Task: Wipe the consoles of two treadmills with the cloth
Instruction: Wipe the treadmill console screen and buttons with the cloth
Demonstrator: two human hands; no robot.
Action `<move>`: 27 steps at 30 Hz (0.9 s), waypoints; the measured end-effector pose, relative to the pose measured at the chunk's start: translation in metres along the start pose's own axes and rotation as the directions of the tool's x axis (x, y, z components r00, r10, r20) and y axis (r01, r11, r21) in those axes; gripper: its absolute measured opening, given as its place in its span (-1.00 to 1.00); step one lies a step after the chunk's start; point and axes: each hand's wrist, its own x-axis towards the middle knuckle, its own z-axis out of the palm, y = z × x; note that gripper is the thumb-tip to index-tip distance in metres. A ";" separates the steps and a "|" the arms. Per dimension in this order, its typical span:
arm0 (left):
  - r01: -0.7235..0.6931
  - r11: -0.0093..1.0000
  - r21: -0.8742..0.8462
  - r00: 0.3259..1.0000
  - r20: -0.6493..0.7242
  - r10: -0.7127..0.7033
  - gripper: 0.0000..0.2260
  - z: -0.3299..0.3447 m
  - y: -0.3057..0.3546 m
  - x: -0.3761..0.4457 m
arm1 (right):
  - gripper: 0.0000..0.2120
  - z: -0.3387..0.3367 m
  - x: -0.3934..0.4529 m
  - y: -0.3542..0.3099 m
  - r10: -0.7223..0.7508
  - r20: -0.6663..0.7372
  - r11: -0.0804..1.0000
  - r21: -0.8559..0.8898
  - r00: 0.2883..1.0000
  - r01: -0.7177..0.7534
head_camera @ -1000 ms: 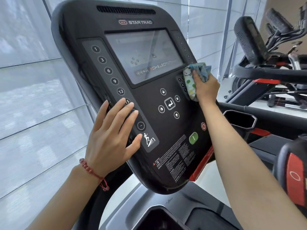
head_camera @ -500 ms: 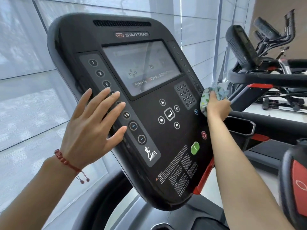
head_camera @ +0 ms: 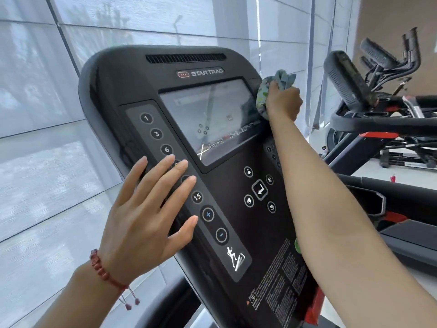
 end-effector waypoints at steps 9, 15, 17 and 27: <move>0.001 1.000 -0.007 1.000 -0.010 -0.001 -0.62 0.001 -0.002 -0.001 | -0.55 0.000 0.008 0.007 -0.122 0.041 0.991 -0.051 0.992 0.124; 0.006 1.000 0.005 1.000 0.003 -0.006 -0.61 0.000 -0.001 -0.002 | -0.51 -0.031 0.003 0.055 -0.026 -0.013 0.997 -0.073 1.000 0.025; 0.006 1.000 0.011 1.000 0.000 -0.006 -0.61 0.000 -0.001 -0.003 | -0.50 -0.048 -0.001 0.079 0.023 -0.041 0.996 -0.081 0.999 -0.027; 0.006 0.998 0.066 0.999 0.034 -0.008 -0.62 -0.001 0.004 -0.004 | -0.55 -0.084 -0.033 0.113 0.064 -0.036 0.996 -0.062 0.997 -0.066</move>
